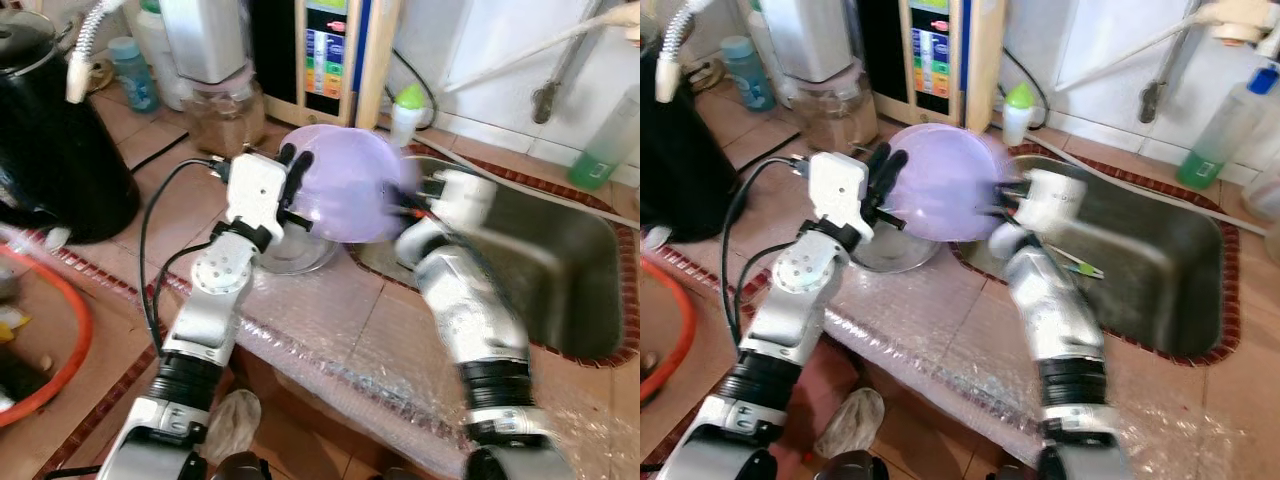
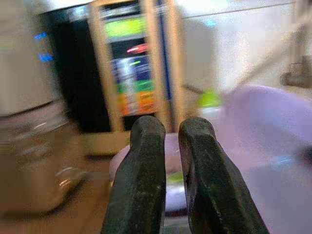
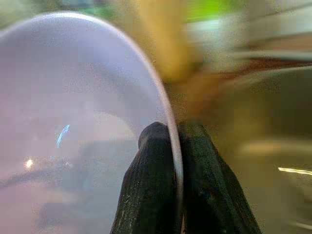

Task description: Kitchen organization

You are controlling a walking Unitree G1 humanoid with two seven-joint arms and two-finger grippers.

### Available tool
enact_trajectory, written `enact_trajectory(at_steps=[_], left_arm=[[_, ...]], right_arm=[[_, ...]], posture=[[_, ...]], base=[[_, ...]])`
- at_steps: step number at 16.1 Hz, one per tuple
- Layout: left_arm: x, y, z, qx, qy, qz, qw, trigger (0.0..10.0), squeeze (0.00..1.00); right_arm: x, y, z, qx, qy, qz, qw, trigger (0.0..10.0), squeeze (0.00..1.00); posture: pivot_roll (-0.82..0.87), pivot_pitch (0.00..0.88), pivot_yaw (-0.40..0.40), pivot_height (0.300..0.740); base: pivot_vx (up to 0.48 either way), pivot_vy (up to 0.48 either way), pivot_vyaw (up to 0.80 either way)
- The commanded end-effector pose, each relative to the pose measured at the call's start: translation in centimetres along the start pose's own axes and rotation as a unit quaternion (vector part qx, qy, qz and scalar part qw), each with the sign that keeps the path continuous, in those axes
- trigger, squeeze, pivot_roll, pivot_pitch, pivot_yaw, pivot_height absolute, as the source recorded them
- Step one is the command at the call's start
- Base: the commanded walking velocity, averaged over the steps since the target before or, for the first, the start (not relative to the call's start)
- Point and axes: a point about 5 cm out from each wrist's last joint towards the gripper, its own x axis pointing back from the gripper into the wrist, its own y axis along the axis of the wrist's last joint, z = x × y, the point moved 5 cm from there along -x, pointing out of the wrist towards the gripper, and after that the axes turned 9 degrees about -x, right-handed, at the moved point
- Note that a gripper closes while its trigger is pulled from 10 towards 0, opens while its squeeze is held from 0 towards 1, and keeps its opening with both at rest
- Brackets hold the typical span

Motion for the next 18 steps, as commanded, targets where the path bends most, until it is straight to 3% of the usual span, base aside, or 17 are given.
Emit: enact_trajectory(at_steps=[1, 5, 6, 8, 10, 11, 15, 16, 17, 18], left_arm=[[0.1, -0.6, 0.8, 0.026, 0.011, 0.022, 0.999, 10.0, 1.0], [0.6, -1.2, -0.8, 0.071, -0.045, 0.054, 0.995, 10.0, 1.0], [1.7, -1.5, -2.5, 0.081, -0.11, 0.074, 0.988, 10.0, 1.0], [2.8, -1.6, -3.7, 0.081, -0.168, 0.093, 0.978, 10.0, 1.0], [3.6, -1.6, -4.5, 0.083, -0.218, 0.104, 0.967, 10.0, 1.0], [4.3, -1.6, -5.1, 0.078, -0.258, 0.119, 0.956, 10.0, 1.0], [5.3, -2.0, -6.1, 0.076, -0.328, 0.154, 0.929, 10.0, 1.0], [5.3, -2.1, -6.4, 0.07, -0.339, 0.159, 0.925, 10.0, 1.0], [5.1, -2.2, -6.3, 0.067, -0.341, 0.162, 0.924, 10.0, 1.0], [4.7, -2.3, -6.2, 0.06, -0.341, 0.166, 0.923, 10.0, 1.0]], right_arm=[[-0.2, 1.8, -1.2, 0.013, -0.032, -0.034, 0.999, 0.0, 0.0], [-0.5, 4.3, -4.0, 0.051, -0.093, -0.076, 0.991, 0.0, 0.0], [-0.2, 4.9, -5.5, 0.105, -0.127, -0.081, 0.983, 0.0, 0.0], [0.4, 4.8, -8.1, 0.142, -0.182, -0.075, 0.97, 0.0, 0.0], [0.9, 3.8, -10.4, 0.158, -0.231, -0.054, 0.958, 0.0, 0.0], [1.7, 2.3, -12.3, 0.168, -0.282, -0.015, 0.945, 0.0, 0.0], [2.1, -2.1, -13.0, 0.166, -0.301, 0.065, 0.937, 0.0, 0.0], [2.0, -3.1, -12.4, 0.162, -0.287, 0.076, 0.941, 3.0, 0.0], [1.9, -3.7, -11.9, 0.158, -0.275, 0.083, 0.945, 10.0, 1.0], [1.7, -4.6, -11.2, 0.146, -0.258, 0.09, 0.951, 10.0, 1.0]], posture=[[-0.01, 0.0, -0.009, 0.74], [0.0, 0.0, -0.016, 0.74], [-0.01, 0.0, -0.015, 0.74], [0.0, 0.0, -0.01, 0.74], [0.01, 0.0, -0.003, 0.74], [0.02, 0.0, -0.008, 0.74], [0.02, 0.0, 0.011, 0.74], [0.02, 0.0, 0.011, 0.74], [0.02, 0.0, 0.017, 0.74], [0.02, 0.0, 0.022, 0.74]], base=[[0.0, 0.0, 0.0], [0.0, 0.0, 0.0], [0.0, 0.0, 0.0], [0.0, 0.0, 0.0], [0.0, 0.0, 0.0], [0.0, 0.0, 0.0], [0.0, 0.0, 0.0], [0.0, 0.0, 0.0], [0.0, 0.0, 0.0], [0.0, 0.0, 0.0]])
